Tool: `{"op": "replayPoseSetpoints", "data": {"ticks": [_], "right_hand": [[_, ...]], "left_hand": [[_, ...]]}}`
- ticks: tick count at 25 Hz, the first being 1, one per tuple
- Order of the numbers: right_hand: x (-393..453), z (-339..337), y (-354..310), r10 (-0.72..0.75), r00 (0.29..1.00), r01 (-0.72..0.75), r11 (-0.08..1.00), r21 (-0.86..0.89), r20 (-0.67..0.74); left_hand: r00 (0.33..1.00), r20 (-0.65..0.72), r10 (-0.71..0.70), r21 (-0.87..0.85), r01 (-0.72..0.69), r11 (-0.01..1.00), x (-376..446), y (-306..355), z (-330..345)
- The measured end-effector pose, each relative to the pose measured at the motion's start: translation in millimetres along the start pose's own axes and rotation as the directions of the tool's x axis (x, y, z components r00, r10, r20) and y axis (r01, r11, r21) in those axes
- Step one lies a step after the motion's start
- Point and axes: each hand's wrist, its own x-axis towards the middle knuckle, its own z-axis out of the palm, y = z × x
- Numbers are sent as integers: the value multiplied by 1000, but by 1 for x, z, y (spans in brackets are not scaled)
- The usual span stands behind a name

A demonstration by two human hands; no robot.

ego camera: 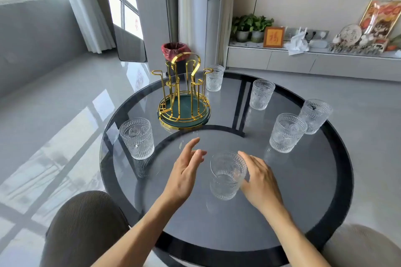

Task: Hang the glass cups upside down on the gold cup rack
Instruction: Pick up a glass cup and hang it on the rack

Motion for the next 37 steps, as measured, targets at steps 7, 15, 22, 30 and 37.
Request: {"op": "replayPoseSetpoints", "data": {"ticks": [7,15,22,30,37], "right_hand": [[-16,-3,-7,19,1000,-19,998,-61,9],[-16,-24,-47,351,856,-433,86,897,379],[27,-55,-88,311,864,-390,-82,917,395],[107,-89,-99,503,864,-145,230,962,10],[185,-75,-118,198,929,7,835,551,-312]], "left_hand": [[993,94,71,132,-83,988,-25,19,35],[996,-89,19,-199,-36,979,-8,35,20],[971,148,185,175,-210,962,28,73,-38],[934,6,357,677,-267,686,171,106,-103],[937,126,325,758,-302,578,218,85,-118]]}}
